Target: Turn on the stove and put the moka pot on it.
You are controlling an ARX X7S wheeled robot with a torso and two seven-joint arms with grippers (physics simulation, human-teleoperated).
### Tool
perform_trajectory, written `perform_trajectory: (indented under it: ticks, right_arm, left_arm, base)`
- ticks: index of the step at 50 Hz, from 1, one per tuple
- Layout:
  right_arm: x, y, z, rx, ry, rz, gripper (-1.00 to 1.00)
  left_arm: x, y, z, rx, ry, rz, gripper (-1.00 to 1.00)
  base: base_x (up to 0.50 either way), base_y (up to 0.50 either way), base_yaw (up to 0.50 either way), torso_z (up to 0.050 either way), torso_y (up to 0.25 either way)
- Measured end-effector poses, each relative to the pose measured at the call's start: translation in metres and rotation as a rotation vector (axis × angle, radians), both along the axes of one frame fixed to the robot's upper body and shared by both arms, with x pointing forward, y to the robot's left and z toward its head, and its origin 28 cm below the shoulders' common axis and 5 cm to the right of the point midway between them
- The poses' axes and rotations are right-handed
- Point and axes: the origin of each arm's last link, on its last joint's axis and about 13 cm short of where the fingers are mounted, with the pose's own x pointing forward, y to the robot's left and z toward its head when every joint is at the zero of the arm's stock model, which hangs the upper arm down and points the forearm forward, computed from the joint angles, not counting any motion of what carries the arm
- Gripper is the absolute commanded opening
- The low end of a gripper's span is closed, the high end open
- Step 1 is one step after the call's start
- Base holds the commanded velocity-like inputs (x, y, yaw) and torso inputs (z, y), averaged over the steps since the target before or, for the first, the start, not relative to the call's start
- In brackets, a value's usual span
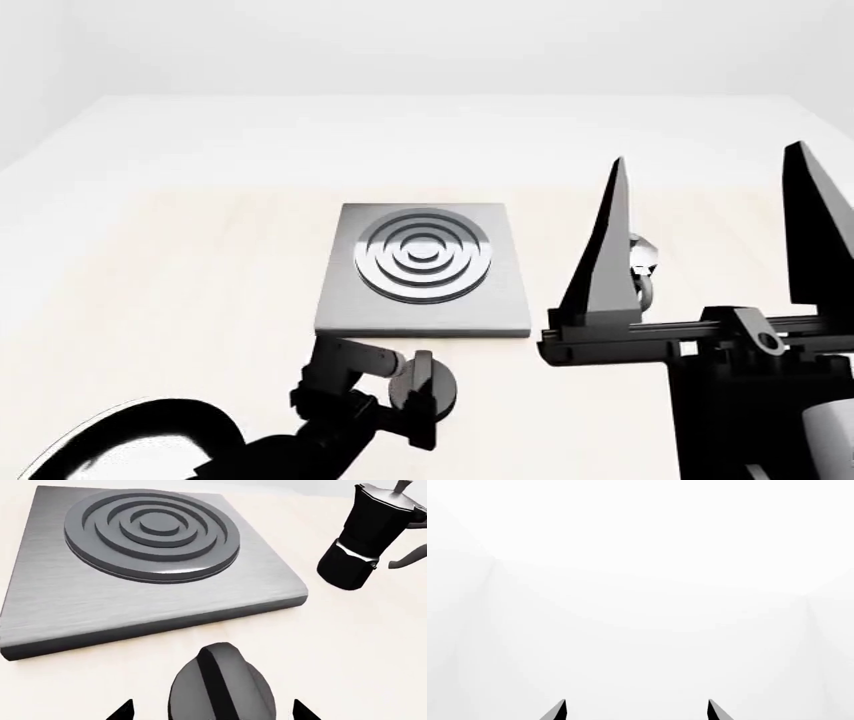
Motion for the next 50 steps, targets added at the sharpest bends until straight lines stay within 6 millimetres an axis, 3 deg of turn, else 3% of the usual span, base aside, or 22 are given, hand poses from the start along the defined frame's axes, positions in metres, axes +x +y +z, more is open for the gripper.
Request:
perform_trajectory:
  ticks: [24, 50]
  right_arm:
    - [0.000, 0.000, -0.001, 0.002, 0.003, 0.002, 1.00]
    - [-0.001, 0.000, -0.002, 0.002, 0.006, 0.003, 1.00]
  left_arm:
    - [0.001, -0.014, -0.006, 0.103, -0.016, -0.037, 1.00]
    - [-0.008, -0.027, -0.004, 0.052, -0.016, -0.104, 1.00]
  base:
    - [0.00, 0.00, 0.00, 0.000, 0.000]
    - [0.00, 0.00, 0.00, 0.000, 0.000]
